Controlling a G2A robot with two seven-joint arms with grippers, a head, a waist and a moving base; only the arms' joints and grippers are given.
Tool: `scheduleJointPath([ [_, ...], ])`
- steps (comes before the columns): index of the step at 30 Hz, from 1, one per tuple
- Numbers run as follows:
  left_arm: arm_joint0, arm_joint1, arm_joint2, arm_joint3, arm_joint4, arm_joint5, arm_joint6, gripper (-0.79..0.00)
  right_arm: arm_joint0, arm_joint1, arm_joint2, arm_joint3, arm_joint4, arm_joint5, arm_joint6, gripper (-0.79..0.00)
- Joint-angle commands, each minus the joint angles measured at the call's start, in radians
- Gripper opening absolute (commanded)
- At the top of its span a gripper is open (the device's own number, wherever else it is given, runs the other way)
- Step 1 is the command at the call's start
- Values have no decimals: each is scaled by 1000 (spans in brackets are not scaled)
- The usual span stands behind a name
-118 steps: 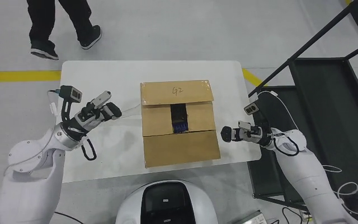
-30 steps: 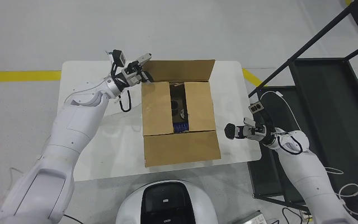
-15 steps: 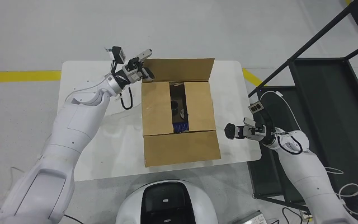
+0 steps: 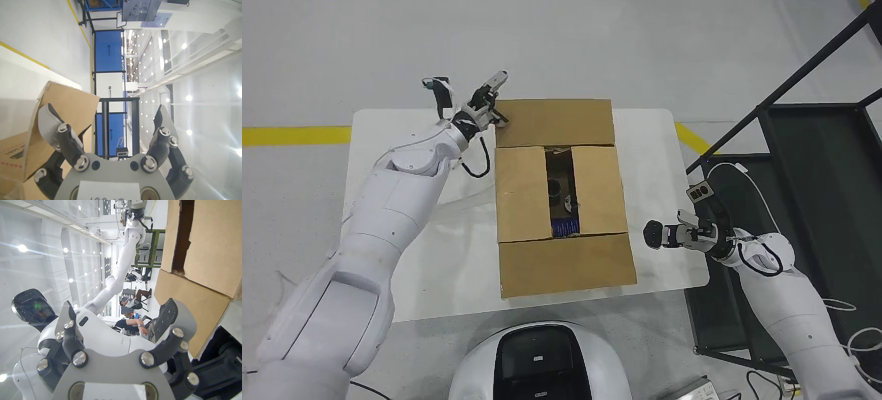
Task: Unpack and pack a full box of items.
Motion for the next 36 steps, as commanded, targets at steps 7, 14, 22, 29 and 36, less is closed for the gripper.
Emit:
scheduleJointPath([
  [7,-40,-43,54,137,116,49,30,0,0,0,0,0,0,0,0,0],
  [14,-68,-48,76,200,211,66,-36,0,0,0,0,0,0,0,0,0],
  [22,-96,-9,-15,236,115,-100,-75,0,0,0,0,0,0,0,0,0],
  [29,-94,57,-131,220,-31,-219,-278,0,19,-5,-32,-114,-153,22,-160,0],
  [36,-33,144,-236,136,-120,-262,-589,0,79,-23,-139,-231,-416,62,-375,0],
])
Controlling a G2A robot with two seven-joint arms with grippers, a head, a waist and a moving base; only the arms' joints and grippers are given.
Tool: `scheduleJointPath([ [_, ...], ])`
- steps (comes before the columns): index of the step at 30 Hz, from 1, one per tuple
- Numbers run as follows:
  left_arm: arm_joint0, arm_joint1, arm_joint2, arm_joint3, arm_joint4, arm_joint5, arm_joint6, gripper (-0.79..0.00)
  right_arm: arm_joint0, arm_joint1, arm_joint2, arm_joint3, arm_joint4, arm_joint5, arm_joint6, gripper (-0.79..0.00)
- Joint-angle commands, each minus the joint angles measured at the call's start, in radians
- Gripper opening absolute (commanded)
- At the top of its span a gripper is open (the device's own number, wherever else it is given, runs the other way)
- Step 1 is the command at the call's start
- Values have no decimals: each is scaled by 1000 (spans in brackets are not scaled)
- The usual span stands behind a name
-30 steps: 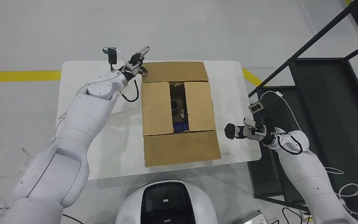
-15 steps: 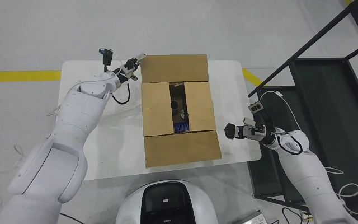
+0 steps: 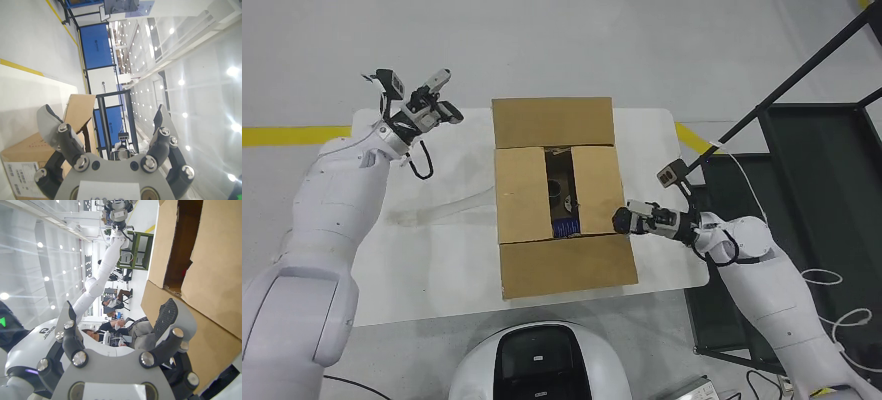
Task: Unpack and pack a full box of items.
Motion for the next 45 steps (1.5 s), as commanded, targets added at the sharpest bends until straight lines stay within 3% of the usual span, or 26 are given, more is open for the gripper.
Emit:
scheduleJointPath([
  [1,26,25,-28,-38,-15,4,-96,0,21,-6,-38,-18,-92,12,-57,0],
  [6,122,92,-101,-207,-24,60,-231,0,74,-25,-139,-59,-233,74,-167,0],
  [13,360,187,-257,-560,-39,181,-352,0,156,-55,-262,-45,-341,162,-256,0],
  [17,486,222,-336,-731,-58,240,-411,0,198,-72,-313,-35,-366,194,-294,0],
  [20,541,235,-374,-805,-91,265,-436,0,203,-75,-319,-33,-364,196,-298,0],
  [35,560,239,-387,-826,-114,262,-433,0,203,-75,-319,-33,-364,196,-298,0],
  [39,587,242,-368,-847,-55,295,-408,0,199,-77,-328,-42,-372,201,-305,0],
  [45,582,255,-377,-821,29,298,-404,0,292,-106,-418,14,-430,292,-300,0],
])
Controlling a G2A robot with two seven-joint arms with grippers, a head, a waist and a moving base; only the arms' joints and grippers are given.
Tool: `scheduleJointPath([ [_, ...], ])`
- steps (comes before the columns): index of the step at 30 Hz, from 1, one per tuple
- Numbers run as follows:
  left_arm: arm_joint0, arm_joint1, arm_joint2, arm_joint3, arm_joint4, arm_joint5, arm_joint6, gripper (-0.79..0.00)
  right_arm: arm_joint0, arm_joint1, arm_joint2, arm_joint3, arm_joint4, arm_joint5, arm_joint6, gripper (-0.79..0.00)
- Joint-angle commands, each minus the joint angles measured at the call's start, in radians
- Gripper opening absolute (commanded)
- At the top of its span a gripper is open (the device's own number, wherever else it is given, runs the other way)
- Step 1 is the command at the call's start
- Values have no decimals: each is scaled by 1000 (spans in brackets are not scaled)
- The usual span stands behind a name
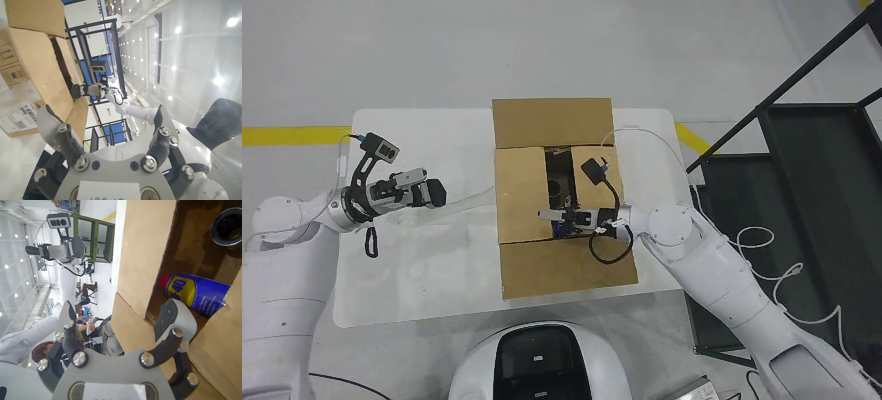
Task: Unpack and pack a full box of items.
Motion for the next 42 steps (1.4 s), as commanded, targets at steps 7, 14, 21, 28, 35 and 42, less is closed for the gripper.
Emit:
scheduleJointPath([
  [7,19,15,-41,30,-15,14,3,0,116,-61,-120,72,49,-33,-44,0],
  [14,30,24,-95,15,-47,2,106,0,172,-100,-167,21,150,-114,-19,0],
  [21,22,30,-123,4,-81,26,141,0,290,-188,-341,80,141,-76,-57,0],
  [28,-8,27,-77,61,-75,75,122,0,392,-296,-505,178,86,-22,-83,0],
  [35,-62,5,47,196,12,68,141,0,372,-287,-455,156,46,17,-59,0],
  [42,-103,-11,104,288,46,20,172,0,196,-187,-242,2,7,29,-31,0],
])
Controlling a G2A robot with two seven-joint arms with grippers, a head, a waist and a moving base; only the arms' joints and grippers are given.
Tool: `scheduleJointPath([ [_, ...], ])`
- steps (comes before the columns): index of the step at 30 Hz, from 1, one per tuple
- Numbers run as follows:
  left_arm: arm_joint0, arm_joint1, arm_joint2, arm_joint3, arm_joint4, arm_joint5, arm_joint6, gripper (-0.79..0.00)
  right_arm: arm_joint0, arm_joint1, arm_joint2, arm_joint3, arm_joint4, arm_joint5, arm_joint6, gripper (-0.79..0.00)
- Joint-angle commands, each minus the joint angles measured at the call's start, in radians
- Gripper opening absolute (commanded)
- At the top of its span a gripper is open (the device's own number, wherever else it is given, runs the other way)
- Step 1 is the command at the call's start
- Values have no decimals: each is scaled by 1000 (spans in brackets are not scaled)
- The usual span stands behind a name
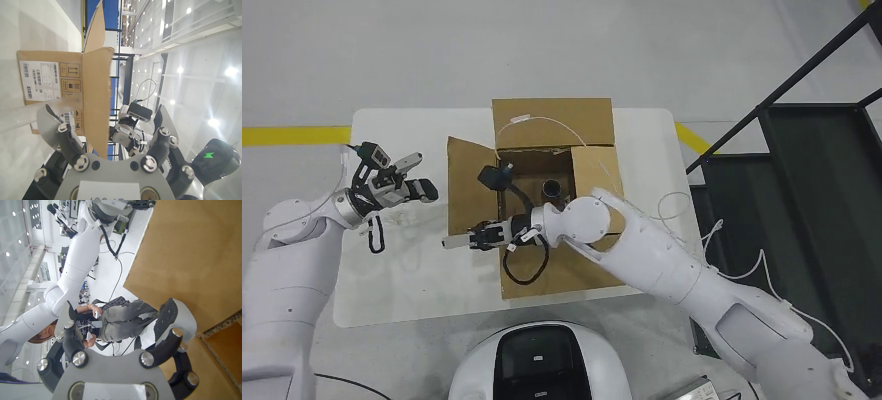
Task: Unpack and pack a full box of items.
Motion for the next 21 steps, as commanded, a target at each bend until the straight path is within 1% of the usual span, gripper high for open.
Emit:
scheduleJointPath([
  [1,-6,-2,8,13,16,-17,17,0,-69,30,76,-45,-10,1,11,0],
  [4,-7,-3,-22,-7,-59,-55,28,0,-154,64,158,-94,-34,11,34,0],
  [5,-6,-1,-38,-35,-86,-71,20,0,-177,72,179,-108,-37,13,39,0],
  [7,7,4,-72,-102,-151,-75,-10,0,-216,85,220,-134,-43,19,40,0],
  [9,23,10,-93,-179,-179,-56,-36,0,-254,97,264,-159,-44,21,33,0],
  [11,35,12,-92,-258,-192,-15,-54,0,-292,109,314,-181,-43,23,24,0],
  [12,37,11,-83,-301,-192,1,-60,0,-311,116,343,-190,-43,25,18,0],
  [14,38,6,-54,-356,-191,30,-57,0,-350,128,401,-212,-49,29,12,0],
  [16,26,-1,-9,-384,-150,40,-37,0,-392,141,463,-229,-42,29,4,0],
  [18,7,-11,48,-380,-99,49,-9,0,-434,152,526,-241,-36,28,-5,0],
  [21,-30,-22,122,-332,13,70,45,0,-497,166,610,-263,-20,21,-12,0],
])
